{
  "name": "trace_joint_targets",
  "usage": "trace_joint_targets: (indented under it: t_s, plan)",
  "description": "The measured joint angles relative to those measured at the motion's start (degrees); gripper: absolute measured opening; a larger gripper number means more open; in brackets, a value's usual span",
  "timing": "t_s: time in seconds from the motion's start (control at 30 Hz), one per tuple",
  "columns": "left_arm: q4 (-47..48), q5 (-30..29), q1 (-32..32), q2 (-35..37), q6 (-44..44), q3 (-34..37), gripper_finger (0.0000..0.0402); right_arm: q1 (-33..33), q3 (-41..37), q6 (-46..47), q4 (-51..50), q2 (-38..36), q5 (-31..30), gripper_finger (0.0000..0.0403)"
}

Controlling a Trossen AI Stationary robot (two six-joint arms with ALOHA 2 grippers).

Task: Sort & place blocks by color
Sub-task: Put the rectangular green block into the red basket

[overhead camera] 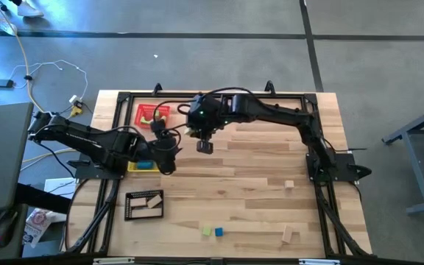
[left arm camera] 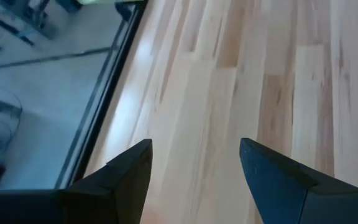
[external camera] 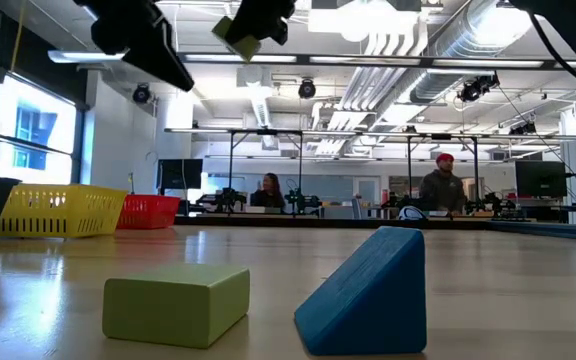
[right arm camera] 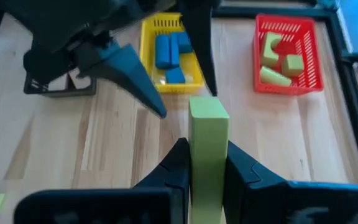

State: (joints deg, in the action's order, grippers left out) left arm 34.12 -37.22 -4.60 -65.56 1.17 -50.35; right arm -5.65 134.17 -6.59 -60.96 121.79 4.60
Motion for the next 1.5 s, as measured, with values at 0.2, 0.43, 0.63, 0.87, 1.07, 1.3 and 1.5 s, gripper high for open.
trace_joint_targets:
  t_s: [0.2,0.43,0.63,0.87,1.07,1.3,1.5]
  plan:
    - [-6.30,4.36,3.37,1.86,-1.46,0.41,0.0227,0.00,0.02,-2.28,-0.02,-1.97,0.41,0.0032]
    - [-23.20,16.54,8.26,6.25,-3.34,5.35,0.0227,0.04,0.04,-5.41,0.40,-4.27,4.74,0.0032]
    - [-34.69,24.09,11.24,7.83,-3.34,7.18,0.0227,0.07,0.04,-5.92,3.09,-5.08,5.70,0.0032]
    - [-39.13,30.87,11.74,7.91,-3.34,7.26,0.0227,0.07,0.04,-3.99,5.29,-5.06,6.60,0.0032]
    - [-43.33,30.54,11.83,7.91,-3.34,7.26,0.0227,0.07,0.04,-1.72,7.46,-5.06,8.13,0.0032]
    - [-43.83,29.18,11.83,7.90,-3.88,7.26,0.0202,0.07,0.04,0.58,8.74,-5.05,8.30,0.0033]
    - [-44.38,28.82,11.83,7.82,-6.25,7.28,0.0120,0.07,0.04,0.88,8.77,-4.99,8.37,0.0033]
